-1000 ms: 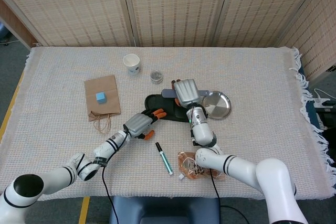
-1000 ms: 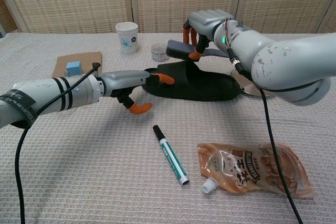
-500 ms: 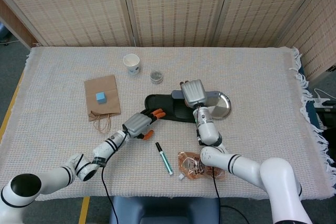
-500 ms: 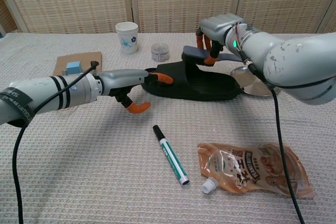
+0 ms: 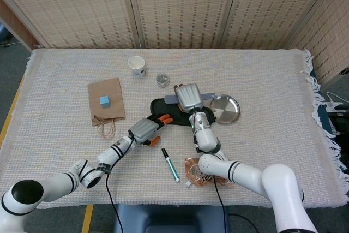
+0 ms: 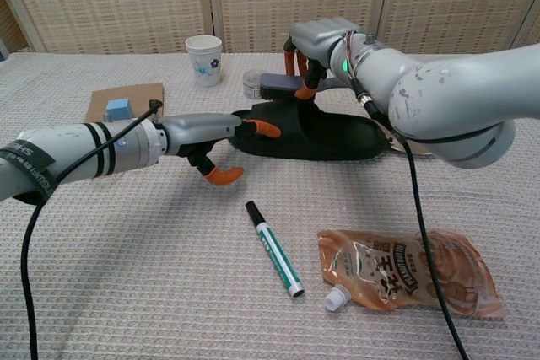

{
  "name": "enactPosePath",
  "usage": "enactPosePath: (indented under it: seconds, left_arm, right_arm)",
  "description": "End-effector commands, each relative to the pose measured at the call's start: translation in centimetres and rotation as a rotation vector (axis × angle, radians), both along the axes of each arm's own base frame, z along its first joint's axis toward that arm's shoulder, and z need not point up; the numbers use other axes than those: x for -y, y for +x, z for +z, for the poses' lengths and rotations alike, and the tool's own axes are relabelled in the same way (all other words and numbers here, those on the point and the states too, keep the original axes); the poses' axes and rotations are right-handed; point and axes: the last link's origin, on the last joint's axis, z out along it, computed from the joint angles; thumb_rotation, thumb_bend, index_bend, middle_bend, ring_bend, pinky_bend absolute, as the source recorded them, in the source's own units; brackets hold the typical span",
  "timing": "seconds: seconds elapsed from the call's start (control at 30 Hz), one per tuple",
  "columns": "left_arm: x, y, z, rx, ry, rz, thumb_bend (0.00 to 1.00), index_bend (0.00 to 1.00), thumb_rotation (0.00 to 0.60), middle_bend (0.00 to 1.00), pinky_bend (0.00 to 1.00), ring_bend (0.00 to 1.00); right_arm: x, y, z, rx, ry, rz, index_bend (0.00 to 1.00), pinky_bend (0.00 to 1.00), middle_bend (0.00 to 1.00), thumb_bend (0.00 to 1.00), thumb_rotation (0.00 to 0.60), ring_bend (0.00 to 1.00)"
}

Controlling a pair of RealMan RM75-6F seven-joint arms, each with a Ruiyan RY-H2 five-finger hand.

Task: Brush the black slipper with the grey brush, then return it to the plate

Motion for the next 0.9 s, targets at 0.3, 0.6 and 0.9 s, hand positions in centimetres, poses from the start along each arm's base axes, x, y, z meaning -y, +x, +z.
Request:
enactPosePath:
  seconds: [0.3, 0.6, 0.9]
  left_arm:
    - [-0.1, -0.3, 0.5, -0.013, 0.016, -0.006, 0.56, 0.0, 0.6, 0.0, 0.08, 0.0]
    - [-0.1, -0.1, 0.4, -0.018, 0.018, -0.007, 0.56, 0.0, 0.6, 0.0, 0.08, 0.0]
    - [0.0, 0.0, 0.4, -0.021, 0.017, -0.011, 0.56, 0.0, 0.6, 0.0, 0.08, 0.0]
  right_arm:
    - [0.2, -3.6, 1.4, -0.154, -0.019, -0.044, 0.93, 0.91, 0.63, 0.47, 0.6, 0.58]
    - [0.0, -2.2, 1.6, -0.102, -0.001, -0.027, 0.93, 0.91, 0.63, 0.47, 0.6, 0.58]
    - [-0.4, 0.2, 1.1, -0.013, -0.007, 0.024, 0.93, 0.91, 0.63, 0.47, 0.6, 0.58]
